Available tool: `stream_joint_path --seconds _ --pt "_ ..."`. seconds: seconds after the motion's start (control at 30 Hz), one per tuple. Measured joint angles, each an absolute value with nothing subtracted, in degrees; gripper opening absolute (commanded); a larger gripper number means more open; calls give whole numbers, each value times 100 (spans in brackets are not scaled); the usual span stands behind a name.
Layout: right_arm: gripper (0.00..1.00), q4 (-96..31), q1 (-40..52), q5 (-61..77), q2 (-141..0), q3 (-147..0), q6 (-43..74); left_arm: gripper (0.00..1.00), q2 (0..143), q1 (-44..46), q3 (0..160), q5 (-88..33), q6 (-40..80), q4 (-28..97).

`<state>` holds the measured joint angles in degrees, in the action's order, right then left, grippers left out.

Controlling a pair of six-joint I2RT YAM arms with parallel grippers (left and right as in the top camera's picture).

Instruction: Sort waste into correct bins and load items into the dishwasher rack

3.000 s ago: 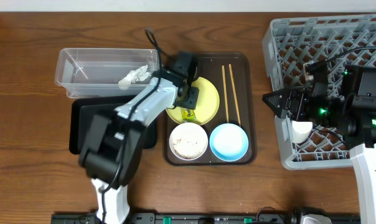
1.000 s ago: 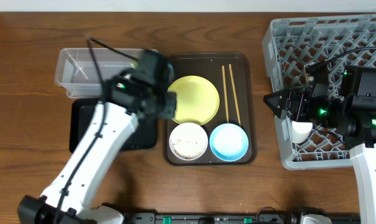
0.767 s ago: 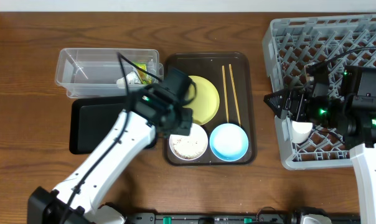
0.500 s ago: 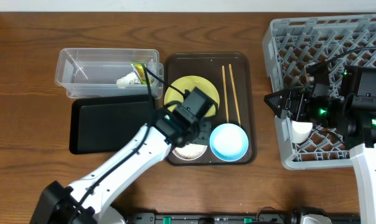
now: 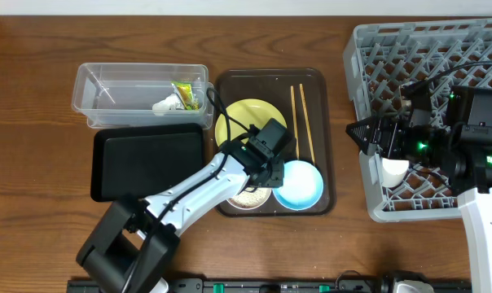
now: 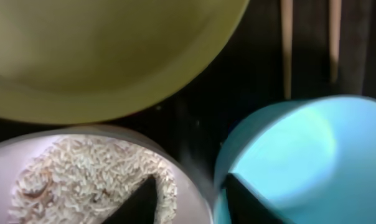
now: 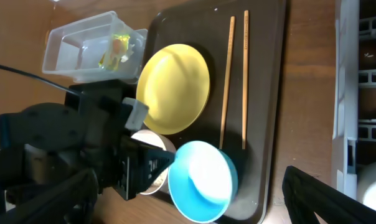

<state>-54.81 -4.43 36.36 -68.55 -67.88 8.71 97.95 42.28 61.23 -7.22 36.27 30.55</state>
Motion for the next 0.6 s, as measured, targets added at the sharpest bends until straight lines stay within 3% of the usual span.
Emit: stream_joint_path --seconds 0.1,0.2,0.3,0.43,0.6 --pt "93 -5481 -443 3638 -6855 -6788 869 14 9793 4248 6123 -779 3634 3256" --pt "92 -5481 -443 3636 -6855 -6788 869 13 9793 4300 6123 -792 3632 3548" --pt "93 -5481 -440 3634 -6855 -6788 869 17 9795 4392 6119 -733 3618 3656" --pt "92 -5485 -443 3634 -6855 -6788 869 41 9795 4530 6119 -666 3603 3623" --pt "93 -5516 -443 3634 -6855 -6788 869 49 9795 4604 6121 -648 3607 3605"
